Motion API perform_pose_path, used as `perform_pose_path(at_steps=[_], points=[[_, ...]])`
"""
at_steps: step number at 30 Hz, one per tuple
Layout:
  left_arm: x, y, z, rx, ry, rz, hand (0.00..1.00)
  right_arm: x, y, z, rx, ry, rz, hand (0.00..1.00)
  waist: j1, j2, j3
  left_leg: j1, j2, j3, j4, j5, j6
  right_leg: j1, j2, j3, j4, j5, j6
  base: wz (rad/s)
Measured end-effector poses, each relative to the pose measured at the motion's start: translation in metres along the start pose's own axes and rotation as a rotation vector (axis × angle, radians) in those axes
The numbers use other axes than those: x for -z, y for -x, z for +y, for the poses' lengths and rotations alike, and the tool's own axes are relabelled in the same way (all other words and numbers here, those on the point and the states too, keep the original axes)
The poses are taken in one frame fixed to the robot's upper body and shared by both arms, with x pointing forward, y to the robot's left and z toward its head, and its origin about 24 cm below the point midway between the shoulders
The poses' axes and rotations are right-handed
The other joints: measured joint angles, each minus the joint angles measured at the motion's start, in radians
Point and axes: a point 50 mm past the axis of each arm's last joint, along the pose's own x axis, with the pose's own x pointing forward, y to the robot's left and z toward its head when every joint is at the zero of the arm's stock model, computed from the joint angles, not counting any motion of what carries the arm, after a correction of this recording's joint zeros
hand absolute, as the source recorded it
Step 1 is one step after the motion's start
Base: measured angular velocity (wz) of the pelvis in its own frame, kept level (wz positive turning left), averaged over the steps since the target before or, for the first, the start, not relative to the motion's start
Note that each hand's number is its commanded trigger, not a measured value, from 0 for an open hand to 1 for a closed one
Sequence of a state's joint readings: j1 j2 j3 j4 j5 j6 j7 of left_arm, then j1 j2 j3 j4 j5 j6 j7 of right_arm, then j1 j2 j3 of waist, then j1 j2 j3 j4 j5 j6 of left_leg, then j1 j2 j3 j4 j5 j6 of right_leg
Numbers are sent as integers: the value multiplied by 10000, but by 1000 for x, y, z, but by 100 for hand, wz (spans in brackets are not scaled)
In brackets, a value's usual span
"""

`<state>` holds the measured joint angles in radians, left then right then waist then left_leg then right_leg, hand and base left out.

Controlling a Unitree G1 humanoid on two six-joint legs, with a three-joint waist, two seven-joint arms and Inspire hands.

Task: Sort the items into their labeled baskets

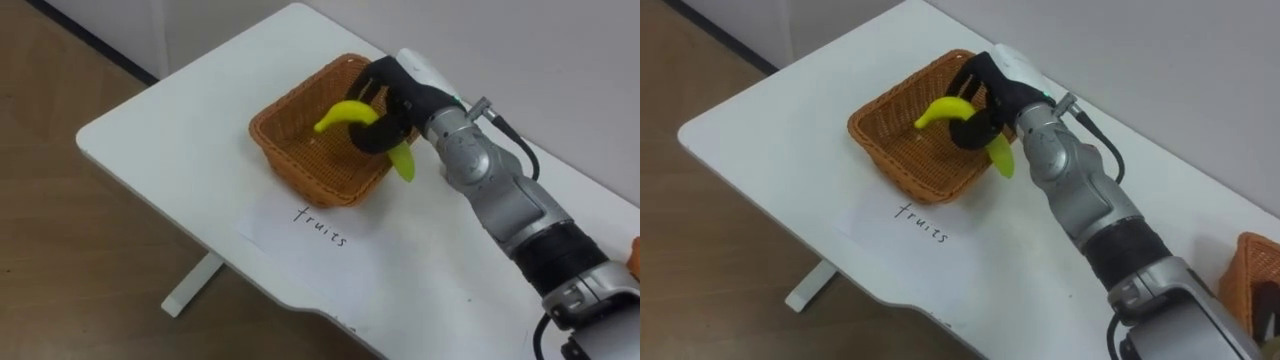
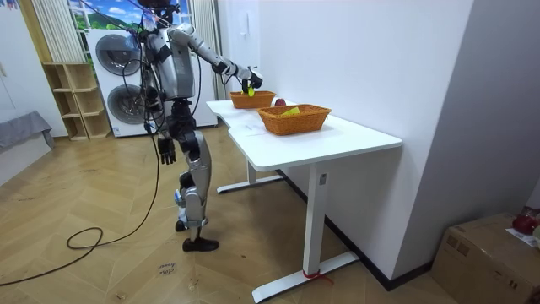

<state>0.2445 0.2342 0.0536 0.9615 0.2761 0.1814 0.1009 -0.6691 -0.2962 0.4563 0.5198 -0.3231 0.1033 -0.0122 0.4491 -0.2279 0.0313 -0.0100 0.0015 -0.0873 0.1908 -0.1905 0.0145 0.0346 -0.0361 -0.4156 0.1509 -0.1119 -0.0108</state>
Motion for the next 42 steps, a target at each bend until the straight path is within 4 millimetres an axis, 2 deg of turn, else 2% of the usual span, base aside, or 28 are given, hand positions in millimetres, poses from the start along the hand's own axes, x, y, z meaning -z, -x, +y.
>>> perform_pose_path(at_steps=[42], points=[[-3,0,-1,-3,-191,-89,0,-2,-1,7,-139,178,66,0,5,-51,-39,-18,5,21,82,0,-5,10,3,-7,2,0,0,0]])
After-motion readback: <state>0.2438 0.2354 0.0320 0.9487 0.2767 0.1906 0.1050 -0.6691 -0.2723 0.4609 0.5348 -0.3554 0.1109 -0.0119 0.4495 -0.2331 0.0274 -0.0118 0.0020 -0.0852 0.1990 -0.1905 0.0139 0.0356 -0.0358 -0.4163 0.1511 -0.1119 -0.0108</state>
